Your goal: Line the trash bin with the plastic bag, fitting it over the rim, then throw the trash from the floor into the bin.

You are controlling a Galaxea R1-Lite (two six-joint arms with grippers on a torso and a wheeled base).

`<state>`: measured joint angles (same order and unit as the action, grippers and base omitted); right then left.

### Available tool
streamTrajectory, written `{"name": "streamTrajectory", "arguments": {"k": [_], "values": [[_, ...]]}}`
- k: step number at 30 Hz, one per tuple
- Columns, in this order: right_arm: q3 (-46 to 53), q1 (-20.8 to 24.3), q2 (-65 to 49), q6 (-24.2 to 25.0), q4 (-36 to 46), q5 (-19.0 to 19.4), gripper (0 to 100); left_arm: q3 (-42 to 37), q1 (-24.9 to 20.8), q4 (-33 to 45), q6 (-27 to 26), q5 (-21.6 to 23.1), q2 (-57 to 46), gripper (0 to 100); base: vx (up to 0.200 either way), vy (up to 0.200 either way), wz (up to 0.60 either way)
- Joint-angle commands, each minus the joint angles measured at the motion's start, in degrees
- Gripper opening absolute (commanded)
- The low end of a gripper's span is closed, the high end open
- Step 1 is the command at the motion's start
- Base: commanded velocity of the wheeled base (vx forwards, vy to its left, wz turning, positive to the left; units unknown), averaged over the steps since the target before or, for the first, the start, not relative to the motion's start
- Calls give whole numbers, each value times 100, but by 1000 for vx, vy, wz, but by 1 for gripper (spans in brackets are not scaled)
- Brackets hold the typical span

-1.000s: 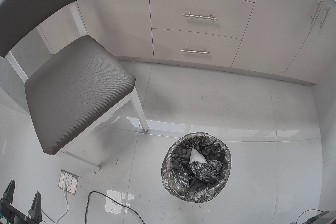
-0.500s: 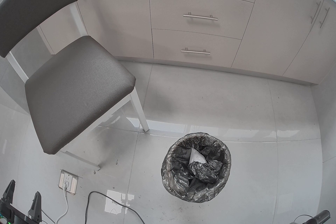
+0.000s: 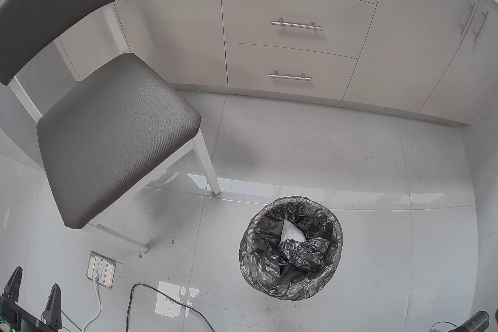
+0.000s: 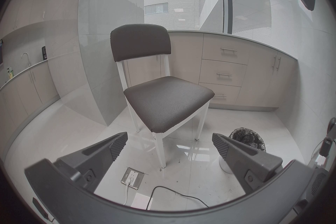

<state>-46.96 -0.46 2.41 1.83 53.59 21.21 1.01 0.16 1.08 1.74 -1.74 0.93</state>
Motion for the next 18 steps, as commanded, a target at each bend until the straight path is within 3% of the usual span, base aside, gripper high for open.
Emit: {"name": "streamTrajectory", "arguments": {"k": [1, 2, 3, 6, 12, 15, 17, 18], "values": [[1980, 64, -241, 19, -349, -662, 0, -57, 11, -3, 1, -1, -93, 100, 0, 0, 0], [2666, 73, -241, 98, -1000, -1066, 0, -57, 2, -3, 1, -1, -93, 100, 0, 0, 0], [2630, 73, -241, 265, -1035, -1137, 0, -57, 2, 6, 1, -1, -93, 100, 0, 0, 0], [2516, 73, -241, 687, -850, -1040, 0, -57, 2, -3, 1, -1, -93, 100, 0, 0, 0], [2613, 64, -241, 749, -1334, -1207, 0, -57, 2, -3, 1, -1, -93, 100, 0, 0, 0], [3852, 64, -241, 468, -3838, -1831, 0, -57, 2, -3, 1, -1, -93, 100, 0, 0, 0], [4441, 64, -241, 186, -5139, -2016, 0, -57, 2, 6, 1, -1, -93, 100, 0, 0, 0], [4485, 64, -241, 160, -5227, -2024, 0, -57, 2, -3, 1, -1, -93, 100, 0, 0, 0]]}}
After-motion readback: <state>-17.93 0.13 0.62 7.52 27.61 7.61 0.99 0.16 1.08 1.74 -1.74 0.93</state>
